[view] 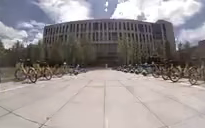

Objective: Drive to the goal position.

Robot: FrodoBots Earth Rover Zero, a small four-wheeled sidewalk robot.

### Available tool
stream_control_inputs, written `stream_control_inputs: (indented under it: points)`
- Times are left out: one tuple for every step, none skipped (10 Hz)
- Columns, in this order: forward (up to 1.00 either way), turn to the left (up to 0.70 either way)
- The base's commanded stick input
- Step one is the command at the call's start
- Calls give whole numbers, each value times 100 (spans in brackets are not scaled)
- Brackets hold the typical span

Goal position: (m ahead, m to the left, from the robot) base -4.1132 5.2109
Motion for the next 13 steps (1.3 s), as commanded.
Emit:
stream_control_inputs:
  points:
    - [70, -35]
    - [70, -32]
    - [70, -32]
    - [70, -34]
    - [70, -16]
    - [70, 8]
    - [70, 2]
    - [70, 3]
    - [70, 3]
    - [70, 3]
    - [70, 3]
    - [70, 3]
    - [70, 3]
